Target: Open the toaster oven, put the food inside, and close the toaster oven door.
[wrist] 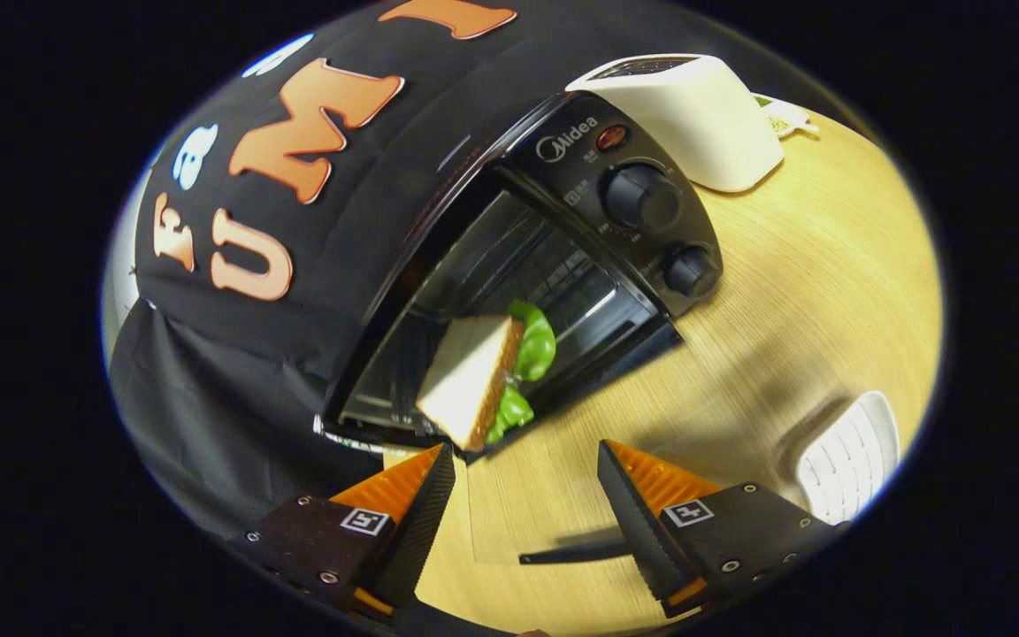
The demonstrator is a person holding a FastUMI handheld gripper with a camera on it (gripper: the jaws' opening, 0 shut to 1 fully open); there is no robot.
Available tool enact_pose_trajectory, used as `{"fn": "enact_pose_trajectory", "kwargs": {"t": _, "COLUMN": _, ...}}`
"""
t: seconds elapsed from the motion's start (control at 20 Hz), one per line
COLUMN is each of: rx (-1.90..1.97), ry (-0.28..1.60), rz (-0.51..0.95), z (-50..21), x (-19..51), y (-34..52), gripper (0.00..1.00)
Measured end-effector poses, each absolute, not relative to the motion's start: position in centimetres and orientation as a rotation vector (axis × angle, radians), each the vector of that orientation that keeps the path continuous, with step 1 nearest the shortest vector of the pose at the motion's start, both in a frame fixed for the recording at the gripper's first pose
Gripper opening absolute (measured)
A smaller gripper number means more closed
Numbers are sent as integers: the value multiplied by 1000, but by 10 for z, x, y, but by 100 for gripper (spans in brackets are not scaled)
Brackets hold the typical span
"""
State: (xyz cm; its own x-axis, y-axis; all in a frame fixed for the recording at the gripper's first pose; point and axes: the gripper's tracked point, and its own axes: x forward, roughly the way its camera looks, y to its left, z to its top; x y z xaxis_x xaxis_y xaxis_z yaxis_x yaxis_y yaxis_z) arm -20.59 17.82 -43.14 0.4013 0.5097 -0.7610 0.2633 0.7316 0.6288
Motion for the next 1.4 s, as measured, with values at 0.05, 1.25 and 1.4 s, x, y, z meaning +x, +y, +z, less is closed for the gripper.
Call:
{"fn": "enact_pose_trajectory", "kwargs": {"t": 0.05, "rx": 743, "ry": 1193, "rz": 191, "z": -431, "x": -216, "y": 177, "gripper": 97}}
{"fn": "enact_pose_trajectory", "kwargs": {"t": 1.25, "rx": -2, "ry": 1400, "rz": 481, "z": -479, "x": -328, "y": 184, "gripper": 98}}
{"fn": "enact_pose_trajectory", "kwargs": {"t": 1.4, "rx": -26, "ry": 1311, "rz": 479, "z": -456, "x": -309, "y": 176, "gripper": 97}}
